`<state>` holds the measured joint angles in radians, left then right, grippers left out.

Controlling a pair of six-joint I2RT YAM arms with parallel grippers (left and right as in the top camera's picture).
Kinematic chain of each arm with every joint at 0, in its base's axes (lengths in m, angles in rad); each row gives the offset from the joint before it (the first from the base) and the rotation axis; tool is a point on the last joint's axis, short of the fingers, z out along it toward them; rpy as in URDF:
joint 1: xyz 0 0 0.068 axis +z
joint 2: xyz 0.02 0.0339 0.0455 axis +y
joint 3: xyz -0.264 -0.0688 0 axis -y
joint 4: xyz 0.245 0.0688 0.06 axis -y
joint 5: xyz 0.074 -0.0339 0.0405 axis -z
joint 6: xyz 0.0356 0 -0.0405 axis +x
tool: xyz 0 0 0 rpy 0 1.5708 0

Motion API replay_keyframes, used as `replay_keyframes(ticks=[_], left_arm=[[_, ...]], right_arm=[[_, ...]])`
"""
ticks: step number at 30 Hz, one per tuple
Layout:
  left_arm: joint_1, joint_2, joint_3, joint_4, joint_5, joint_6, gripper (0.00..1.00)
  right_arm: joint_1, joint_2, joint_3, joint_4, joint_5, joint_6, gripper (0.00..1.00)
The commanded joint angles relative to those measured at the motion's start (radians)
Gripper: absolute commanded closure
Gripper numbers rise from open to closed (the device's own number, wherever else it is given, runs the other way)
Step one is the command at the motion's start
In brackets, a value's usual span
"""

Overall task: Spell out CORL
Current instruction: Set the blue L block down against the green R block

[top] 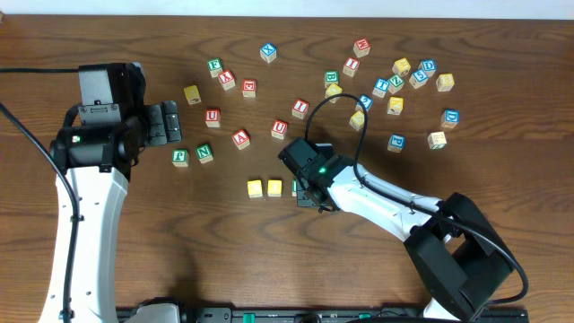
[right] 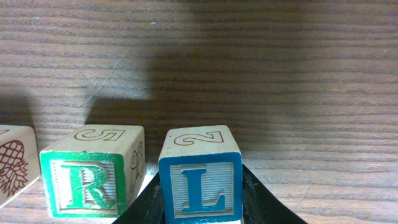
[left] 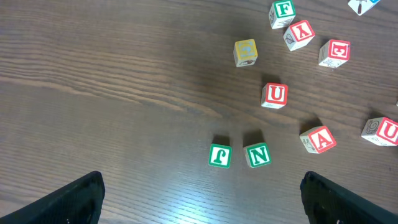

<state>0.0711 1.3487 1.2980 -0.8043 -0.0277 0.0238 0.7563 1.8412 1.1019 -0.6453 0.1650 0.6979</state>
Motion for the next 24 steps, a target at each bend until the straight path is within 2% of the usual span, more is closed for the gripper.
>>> replay_keyframes(ticks=[1,3,7,24], left_arm=[[0.003,0.005,0.004,0.000,0.006,0.006,0.01],[0.003,0.005,0.004,0.000,0.006,0.006,0.01],[0.003,0.005,0.004,0.000,0.005,0.006,0.01],[0.003,0.005,0.004,0.000,0.005,0.006,0.01]], right_arm=[[0.004,0.012,-0.006,0.003,0.039,0.020,0.69],[0.004,0.012,-0.006,0.003,0.039,0.020,0.62],[0.004,0.012,-0.006,0.003,0.039,0.020,0.55],[0.003,0.012,-0.005,0.006,0.031,0.019,0.57]])
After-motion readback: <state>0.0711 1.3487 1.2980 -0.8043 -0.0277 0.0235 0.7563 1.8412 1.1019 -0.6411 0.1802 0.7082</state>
